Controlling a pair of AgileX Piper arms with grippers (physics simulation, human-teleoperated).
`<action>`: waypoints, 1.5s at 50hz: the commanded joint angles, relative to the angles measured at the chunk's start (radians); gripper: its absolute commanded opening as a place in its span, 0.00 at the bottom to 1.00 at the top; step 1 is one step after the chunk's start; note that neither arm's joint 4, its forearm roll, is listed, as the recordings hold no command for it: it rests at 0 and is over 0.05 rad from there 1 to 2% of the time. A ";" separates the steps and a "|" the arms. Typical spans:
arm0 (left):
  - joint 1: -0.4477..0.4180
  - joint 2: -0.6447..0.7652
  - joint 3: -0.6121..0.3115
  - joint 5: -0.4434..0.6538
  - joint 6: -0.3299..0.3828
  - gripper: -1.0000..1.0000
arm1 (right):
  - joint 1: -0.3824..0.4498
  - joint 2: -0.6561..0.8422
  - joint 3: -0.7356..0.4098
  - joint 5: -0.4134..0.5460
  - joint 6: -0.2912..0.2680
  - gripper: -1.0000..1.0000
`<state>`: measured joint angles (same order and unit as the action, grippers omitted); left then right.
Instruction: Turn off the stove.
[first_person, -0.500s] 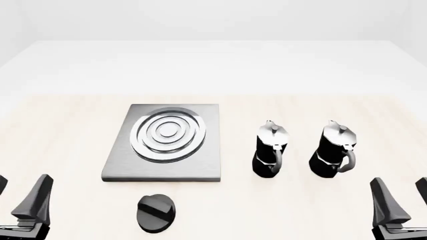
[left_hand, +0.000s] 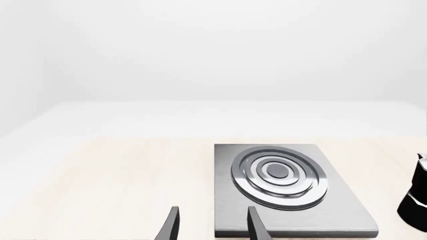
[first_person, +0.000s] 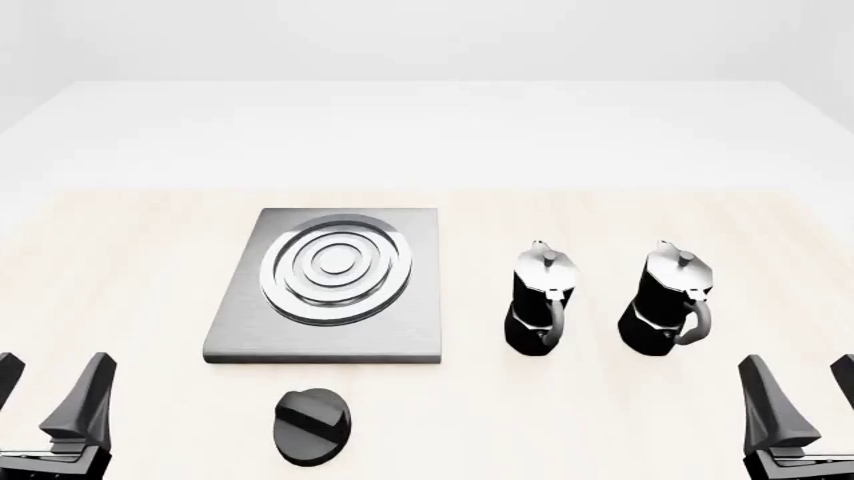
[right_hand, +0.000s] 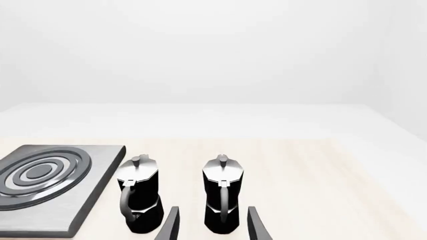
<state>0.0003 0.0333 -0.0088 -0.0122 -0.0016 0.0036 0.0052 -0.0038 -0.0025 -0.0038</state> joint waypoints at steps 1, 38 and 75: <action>0.002 0.070 -0.020 -0.035 -0.015 1.00 | -0.001 -0.001 -0.001 -0.001 0.000 1.00; -0.292 0.453 -0.401 0.421 0.322 1.00 | 0.017 0.003 0.001 0.000 0.002 1.00; -0.440 0.659 -0.313 0.348 0.201 1.00 | 0.015 0.000 0.003 0.003 0.001 1.00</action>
<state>-0.3890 0.6328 -0.3559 0.4020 0.2506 0.0207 0.0068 -0.0013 -0.0015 -0.0025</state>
